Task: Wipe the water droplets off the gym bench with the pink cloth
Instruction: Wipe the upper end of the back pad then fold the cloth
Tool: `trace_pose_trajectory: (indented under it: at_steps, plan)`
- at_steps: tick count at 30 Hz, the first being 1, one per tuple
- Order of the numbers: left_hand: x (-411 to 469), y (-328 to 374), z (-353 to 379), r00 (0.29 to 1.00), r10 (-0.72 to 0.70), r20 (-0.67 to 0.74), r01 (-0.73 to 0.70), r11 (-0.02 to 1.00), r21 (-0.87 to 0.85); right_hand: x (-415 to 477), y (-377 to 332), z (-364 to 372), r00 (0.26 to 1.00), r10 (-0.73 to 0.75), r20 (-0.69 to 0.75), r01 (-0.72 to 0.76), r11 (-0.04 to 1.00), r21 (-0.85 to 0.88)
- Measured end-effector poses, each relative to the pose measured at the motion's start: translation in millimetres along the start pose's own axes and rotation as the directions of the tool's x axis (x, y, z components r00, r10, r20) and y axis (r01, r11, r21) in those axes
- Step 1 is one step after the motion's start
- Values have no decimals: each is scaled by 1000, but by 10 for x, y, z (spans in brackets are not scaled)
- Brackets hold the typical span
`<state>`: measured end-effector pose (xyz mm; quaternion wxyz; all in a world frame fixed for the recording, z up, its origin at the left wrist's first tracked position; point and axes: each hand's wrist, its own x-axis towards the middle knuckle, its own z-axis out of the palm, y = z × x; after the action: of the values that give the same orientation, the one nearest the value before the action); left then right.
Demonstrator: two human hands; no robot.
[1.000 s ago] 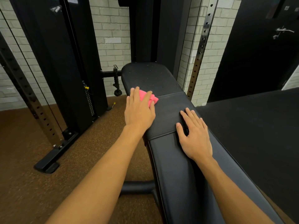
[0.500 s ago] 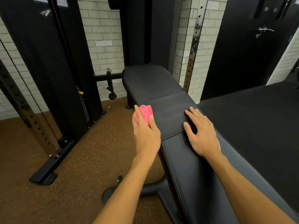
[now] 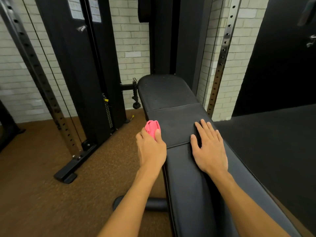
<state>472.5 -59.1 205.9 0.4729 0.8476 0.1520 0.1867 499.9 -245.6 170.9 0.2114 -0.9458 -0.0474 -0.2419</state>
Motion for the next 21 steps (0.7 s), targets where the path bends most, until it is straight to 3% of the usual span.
trace_pose_trajectory:
  at_steps: [5,9,15,21]
  plan:
    - [19,56,25,995,-100,3,100,995,-17,-33,-1,55,1000,-14,10,14,999,-48]
    - [47,121,-50,981,-176,84,176,984,9,-24,-24,52,1000,-16,25,17,997,-71]
    - [64,173,-147,969,-195,152,192,981,38,-20,0,1,999,-11,38,13,999,-33]
    - [148,90,-58,978,-185,99,192,979,-64,-9,-11,-23,999,-12,31,12,1000,9]
